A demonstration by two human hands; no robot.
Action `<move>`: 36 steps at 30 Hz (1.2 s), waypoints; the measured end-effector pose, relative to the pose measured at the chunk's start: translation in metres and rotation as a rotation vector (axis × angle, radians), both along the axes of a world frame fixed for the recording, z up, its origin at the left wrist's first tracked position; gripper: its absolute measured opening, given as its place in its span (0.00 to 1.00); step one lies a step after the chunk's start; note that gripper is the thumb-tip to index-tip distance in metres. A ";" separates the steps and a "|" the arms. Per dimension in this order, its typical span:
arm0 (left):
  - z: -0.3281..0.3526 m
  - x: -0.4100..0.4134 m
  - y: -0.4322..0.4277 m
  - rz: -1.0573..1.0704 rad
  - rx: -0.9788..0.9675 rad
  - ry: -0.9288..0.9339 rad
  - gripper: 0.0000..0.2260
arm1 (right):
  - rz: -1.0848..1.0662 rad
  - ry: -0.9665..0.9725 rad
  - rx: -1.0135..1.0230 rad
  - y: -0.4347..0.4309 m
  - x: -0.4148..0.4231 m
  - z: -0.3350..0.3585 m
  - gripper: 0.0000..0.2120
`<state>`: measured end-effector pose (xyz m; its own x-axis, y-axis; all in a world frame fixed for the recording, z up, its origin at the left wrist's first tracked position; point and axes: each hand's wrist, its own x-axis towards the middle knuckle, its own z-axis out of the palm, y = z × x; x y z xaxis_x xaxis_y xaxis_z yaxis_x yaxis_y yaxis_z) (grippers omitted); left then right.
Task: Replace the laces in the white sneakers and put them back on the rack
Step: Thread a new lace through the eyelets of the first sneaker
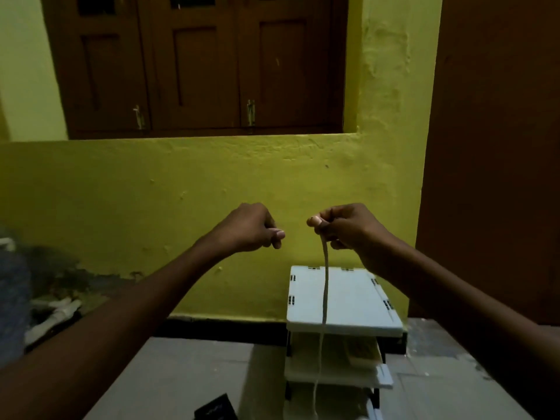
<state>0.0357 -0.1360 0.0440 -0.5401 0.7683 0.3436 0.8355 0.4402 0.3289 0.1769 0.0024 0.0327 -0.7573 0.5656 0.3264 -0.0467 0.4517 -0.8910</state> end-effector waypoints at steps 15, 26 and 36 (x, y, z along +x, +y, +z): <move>-0.283 0.017 -0.036 0.107 -0.066 -0.563 0.05 | 0.059 -0.382 0.104 -0.027 0.002 -0.244 0.06; -0.429 -0.012 -0.043 0.419 -0.167 -0.535 0.08 | 0.091 -0.573 -0.104 -0.040 -0.014 -0.386 0.07; -0.481 -0.032 -0.046 0.412 -0.137 -0.419 0.11 | 0.078 -0.547 -0.186 -0.033 -0.040 -0.410 0.07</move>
